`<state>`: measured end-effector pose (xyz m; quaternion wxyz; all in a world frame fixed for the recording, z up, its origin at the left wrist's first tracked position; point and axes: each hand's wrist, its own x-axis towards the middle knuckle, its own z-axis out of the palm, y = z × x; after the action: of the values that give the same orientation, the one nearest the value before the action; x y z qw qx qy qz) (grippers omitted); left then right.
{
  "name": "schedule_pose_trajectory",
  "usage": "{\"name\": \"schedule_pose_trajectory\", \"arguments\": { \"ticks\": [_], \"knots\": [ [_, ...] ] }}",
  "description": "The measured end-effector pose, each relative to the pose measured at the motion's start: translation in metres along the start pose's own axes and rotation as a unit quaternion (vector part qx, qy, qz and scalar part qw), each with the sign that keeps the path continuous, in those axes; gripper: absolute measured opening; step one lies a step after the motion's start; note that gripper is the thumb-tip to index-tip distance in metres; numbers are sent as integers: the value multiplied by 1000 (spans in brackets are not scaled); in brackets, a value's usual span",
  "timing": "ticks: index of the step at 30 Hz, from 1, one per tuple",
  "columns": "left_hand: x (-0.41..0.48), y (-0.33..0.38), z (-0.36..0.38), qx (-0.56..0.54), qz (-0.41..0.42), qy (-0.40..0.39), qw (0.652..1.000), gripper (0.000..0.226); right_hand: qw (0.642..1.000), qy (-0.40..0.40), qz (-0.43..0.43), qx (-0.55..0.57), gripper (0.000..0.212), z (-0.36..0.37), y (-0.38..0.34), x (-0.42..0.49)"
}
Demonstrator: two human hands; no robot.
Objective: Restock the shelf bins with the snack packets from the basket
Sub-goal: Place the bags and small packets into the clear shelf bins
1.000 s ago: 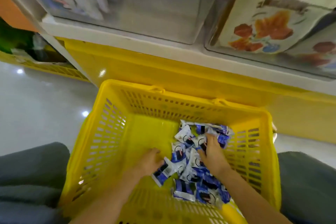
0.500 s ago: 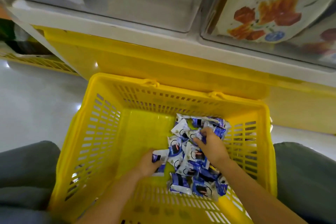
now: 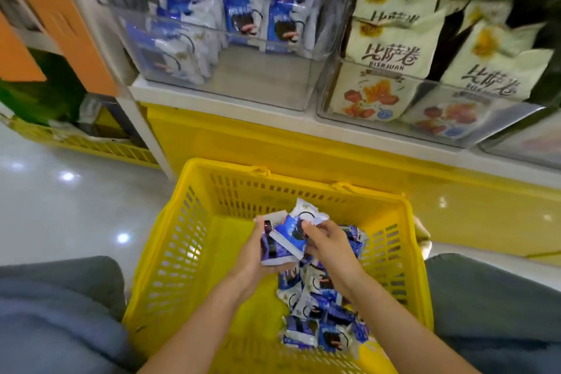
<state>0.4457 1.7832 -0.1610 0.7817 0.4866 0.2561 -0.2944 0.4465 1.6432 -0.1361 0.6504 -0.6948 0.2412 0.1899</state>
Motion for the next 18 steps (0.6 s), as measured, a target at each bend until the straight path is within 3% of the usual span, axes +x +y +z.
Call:
{"name": "schedule_pose_trajectory", "arguments": {
  "ticks": [3, 6, 10, 14, 18],
  "knots": [
    [-16, 13, 7, 22, 94, 2, 995, 37, 1000, -11, -21, -1, 25, -3, -15, -11],
    [-28, 27, 6, 90, 179, 36, 979, 26, 994, -43, -44, -94, 24, -9, -32, -22],
    [-45, 60, 3, 190, 272, -8, 943, 31, 977, -39, -124, -171, 22, -16, -55, -34],
    [-65, 99, 4, 271, 329, -36, 904, 35, 949, -45, -235, -204, 29, -11, -79, -49],
    [-89, 137, 2, 326, 370, -43, 869, 38, 934, -62, -285, -205, 24, -1, -105, -65]
  ]
}}
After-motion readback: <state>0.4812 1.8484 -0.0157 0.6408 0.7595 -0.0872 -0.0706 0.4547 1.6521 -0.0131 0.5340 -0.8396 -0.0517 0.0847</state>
